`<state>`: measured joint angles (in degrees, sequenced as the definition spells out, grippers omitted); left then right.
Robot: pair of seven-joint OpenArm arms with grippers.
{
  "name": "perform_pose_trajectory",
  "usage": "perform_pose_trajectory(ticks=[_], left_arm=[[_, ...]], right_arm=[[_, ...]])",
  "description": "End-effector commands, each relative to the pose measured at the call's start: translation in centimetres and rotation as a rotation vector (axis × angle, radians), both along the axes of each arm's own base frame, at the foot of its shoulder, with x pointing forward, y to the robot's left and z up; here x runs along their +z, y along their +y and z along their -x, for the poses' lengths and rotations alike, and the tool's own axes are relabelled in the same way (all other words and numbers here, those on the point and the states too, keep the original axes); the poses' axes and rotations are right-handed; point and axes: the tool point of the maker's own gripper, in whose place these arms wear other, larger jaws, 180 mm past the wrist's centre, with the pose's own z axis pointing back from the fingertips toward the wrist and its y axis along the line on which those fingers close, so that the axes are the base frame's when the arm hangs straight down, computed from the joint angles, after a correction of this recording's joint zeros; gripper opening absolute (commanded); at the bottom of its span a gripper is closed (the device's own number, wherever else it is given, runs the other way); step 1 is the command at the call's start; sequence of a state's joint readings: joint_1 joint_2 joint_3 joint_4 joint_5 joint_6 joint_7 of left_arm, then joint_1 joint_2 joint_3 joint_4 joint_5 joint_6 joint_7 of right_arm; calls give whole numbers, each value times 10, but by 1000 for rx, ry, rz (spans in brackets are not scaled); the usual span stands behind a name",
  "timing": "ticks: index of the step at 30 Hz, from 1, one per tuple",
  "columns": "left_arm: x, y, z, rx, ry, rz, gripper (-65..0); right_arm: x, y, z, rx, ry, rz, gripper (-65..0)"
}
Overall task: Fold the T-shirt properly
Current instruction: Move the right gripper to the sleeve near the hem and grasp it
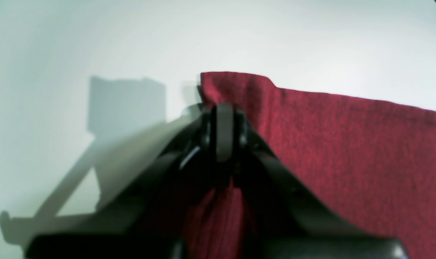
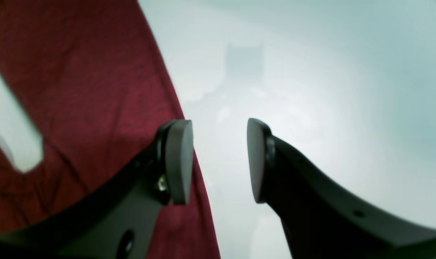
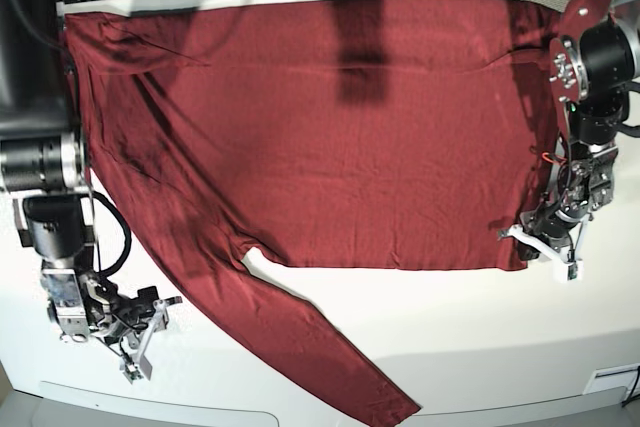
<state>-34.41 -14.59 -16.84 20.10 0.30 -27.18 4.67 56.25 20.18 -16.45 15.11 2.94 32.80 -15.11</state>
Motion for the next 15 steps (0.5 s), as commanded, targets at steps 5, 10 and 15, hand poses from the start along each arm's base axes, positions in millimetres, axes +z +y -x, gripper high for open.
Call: perform_pose_trajectory(ticks=[5,10,15], left_arm=[[3,5,-3,-4,16,-17,-650],[2,5,-2,-6,24,-18,-650],[2,5,-2,-6,23,-18,-650]], right_arm=[[10,14,-13,10,-38,7,-397],[-2,8,-5,-12,0,41,-397],[-33,1,16,-36,46,52,-397]])
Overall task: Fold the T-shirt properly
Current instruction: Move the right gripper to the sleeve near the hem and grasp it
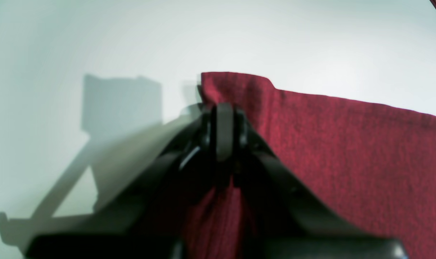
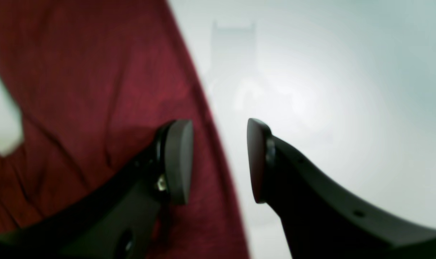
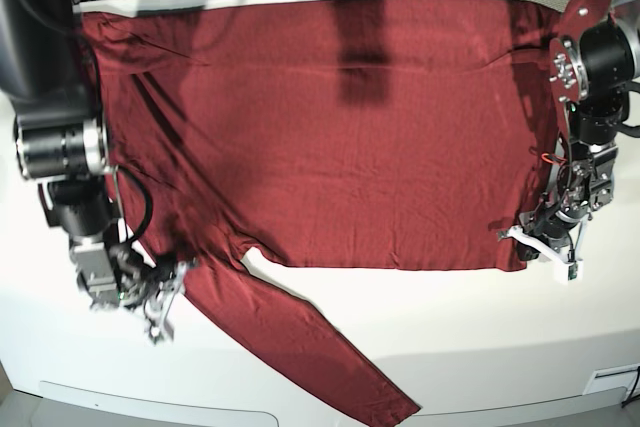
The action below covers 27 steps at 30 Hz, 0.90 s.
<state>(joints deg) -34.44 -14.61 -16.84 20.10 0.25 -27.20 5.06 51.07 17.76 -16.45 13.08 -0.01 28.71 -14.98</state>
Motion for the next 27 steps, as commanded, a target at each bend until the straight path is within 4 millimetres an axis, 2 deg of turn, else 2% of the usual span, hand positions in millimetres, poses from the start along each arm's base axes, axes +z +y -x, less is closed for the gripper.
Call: perform_pose_trajectory(ticks=[1,5,8,12,18,20,27], left_arm=[[3,5,-2,-5,17,-19,-650],[3,6,-2,-5,17,-19,-650],[3,5,-2,-5,17,-19,-650],[3,5,-2,-6,18,-19,-650],[4,5,-3,-4,12,-18,-650],[4,5,-3,-3,9,-17,-650],[2,5,-2,-4,14,-18,-650]], right_arm=[[21,-9,-16,-15,-66,5,-397],[3,-17,-2,-40,-44,19,-397],[-1,-17,1,-41,-36,20,-397],[6,-15,-4,-31,-47,13,-397],[39,-11,-28,-16,-100,-6,-397],[39,-12,-27,-17,-94,-3,-397],[19,-15,-13,-22,-55,14,-397]])
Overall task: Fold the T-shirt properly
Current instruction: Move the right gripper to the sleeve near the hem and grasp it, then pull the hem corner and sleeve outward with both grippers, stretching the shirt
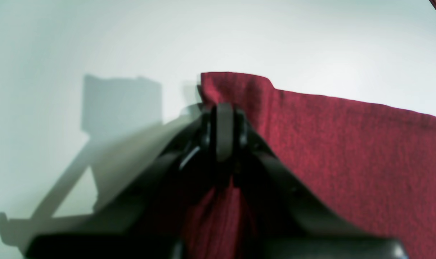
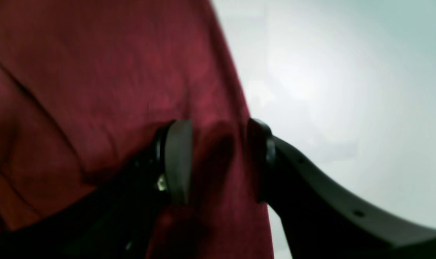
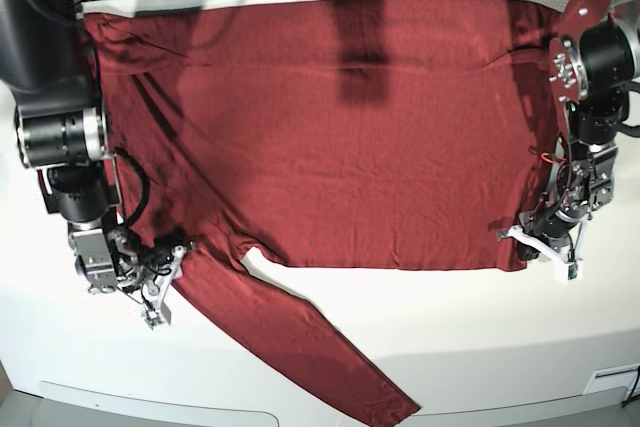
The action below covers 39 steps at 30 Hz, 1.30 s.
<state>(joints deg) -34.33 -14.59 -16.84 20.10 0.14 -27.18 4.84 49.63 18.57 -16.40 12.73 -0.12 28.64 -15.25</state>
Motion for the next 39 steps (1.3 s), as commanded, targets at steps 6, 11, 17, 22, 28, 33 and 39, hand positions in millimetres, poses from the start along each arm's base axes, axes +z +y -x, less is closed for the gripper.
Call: perform_pose_trajectory(ticks=[6,11,17,22,28,33,39], left_arm=[[-4,6,5,-4,24,-20,-650],[-7,6,9,-1,23,-20,-650],[-7,6,9,0,23,-20,-650],[-7,6,9,-1,23,-20,-650],[-7,6,9,-1,23,-20,-650],[-6,6,7,12,15,-3,-650],[10,14,-2,51,-24,37,-650]], right_arm=[[33,-18,-26,-33,-113,16,-397],[33,-19,-26,-33,-120,15,-397],[24,-23,-18,-37,-97,21,-397],[3,-22,0,-34,-59,22,-398],[-1,-24,3,-23,-49,39,-487],[1,-25,2,-27,-55,42,-650],[36,-36,-25,-52,-134,61,-650]])
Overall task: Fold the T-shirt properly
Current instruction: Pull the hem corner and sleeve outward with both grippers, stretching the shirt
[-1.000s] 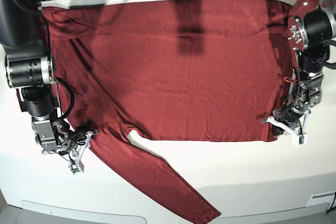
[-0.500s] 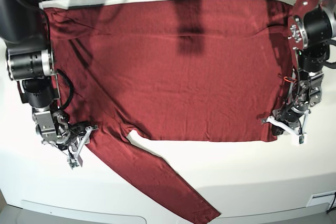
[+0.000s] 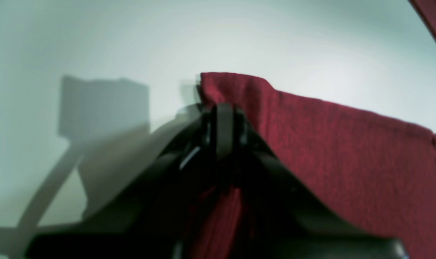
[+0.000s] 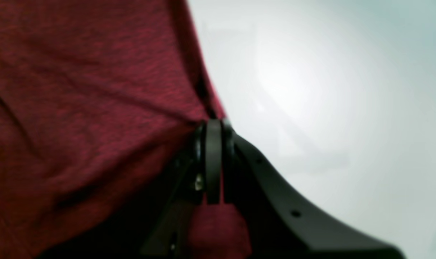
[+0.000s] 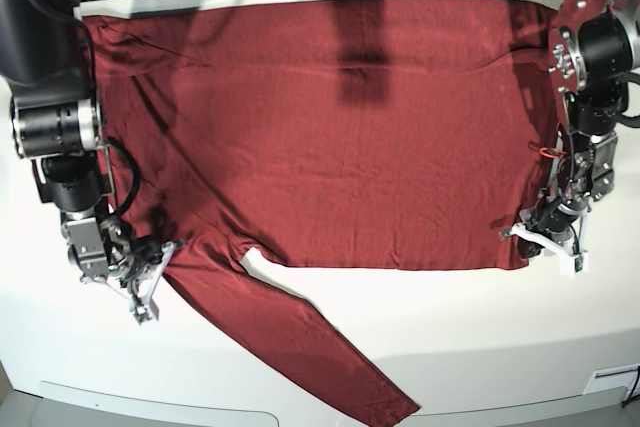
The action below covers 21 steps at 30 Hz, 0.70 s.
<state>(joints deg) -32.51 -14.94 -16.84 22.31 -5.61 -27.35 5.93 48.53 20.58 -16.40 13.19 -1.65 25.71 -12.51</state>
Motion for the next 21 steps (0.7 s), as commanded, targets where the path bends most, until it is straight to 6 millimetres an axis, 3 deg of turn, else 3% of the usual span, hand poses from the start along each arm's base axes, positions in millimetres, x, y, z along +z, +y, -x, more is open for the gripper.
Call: perform_pose_trajectory(ticks=[1,5,9,12,21], left_arm=[[12,11,-7,1,0,-26,-650],[28,21,-13,30,-17,23,-650],[34,17,-12,-14,-20,53,-650],[38,17,-6,-14,-57,96,-650],[60,15,38,-71,-172,8,-650]], right_arm=[[42,-9,-31,-6,-99,4,-650],[58,0,-36,61,-62,-26,-650],[63,22,-33,132,-43,-140,-650],[68,26,-32,125,-29,-180,-650],[84,24,-28,67,-9,-293,-650]])
